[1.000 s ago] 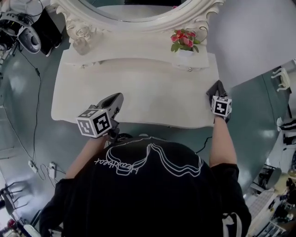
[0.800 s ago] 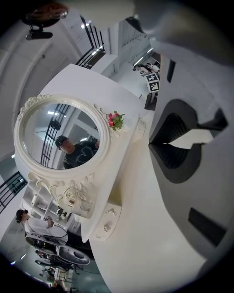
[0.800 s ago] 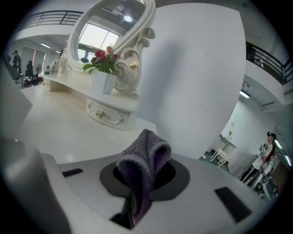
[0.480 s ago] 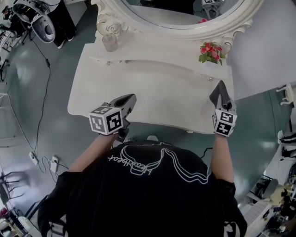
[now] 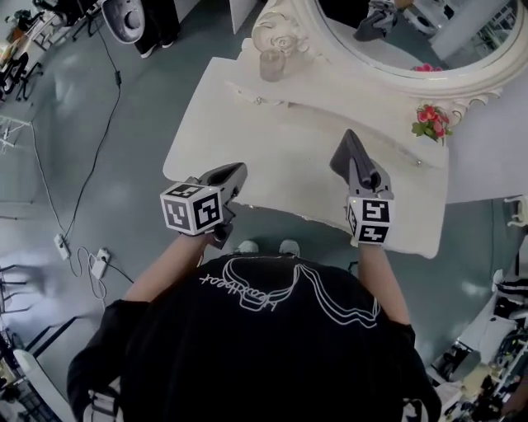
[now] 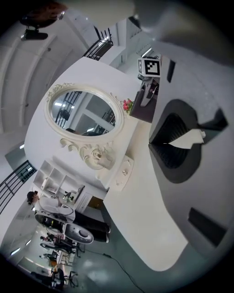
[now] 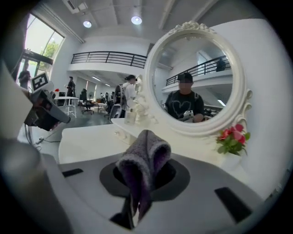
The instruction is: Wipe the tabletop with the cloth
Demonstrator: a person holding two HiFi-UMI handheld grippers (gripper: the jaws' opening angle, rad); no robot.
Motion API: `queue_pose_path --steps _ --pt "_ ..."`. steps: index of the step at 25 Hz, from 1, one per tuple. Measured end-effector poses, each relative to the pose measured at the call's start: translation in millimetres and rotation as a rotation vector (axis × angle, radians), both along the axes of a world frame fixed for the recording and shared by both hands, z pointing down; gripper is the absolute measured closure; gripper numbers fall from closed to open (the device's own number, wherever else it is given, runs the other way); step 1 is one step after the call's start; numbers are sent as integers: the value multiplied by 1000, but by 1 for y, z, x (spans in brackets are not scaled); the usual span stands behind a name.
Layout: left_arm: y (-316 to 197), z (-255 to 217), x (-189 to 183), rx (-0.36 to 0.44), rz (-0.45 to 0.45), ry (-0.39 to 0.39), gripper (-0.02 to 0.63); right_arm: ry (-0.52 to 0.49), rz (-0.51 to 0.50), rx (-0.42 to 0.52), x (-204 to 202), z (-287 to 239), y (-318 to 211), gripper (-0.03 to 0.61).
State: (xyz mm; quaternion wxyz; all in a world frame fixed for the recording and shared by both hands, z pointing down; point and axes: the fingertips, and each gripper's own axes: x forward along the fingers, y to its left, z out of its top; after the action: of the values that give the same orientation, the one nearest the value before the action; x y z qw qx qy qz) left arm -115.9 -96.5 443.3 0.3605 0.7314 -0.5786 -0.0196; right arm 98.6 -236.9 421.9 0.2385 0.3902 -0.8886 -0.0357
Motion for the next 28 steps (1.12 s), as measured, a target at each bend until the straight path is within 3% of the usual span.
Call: queue_pose_path --steps 8,13,22,28 --pt "69 12 -86 -24 -140 -9 609 -59 -265 -40 -166 1 74 525" --pt "113 17 -132 -37 -227 -16 609 -92 -417 -70 -248 0 126 525" --pt "168 24 -181 -54 -347 -7 609 -29 -633 -110 -340 28 194 523" --pt "191 34 -190 -79 -388 2 609 0 -661 -219 -377 65 208 523"
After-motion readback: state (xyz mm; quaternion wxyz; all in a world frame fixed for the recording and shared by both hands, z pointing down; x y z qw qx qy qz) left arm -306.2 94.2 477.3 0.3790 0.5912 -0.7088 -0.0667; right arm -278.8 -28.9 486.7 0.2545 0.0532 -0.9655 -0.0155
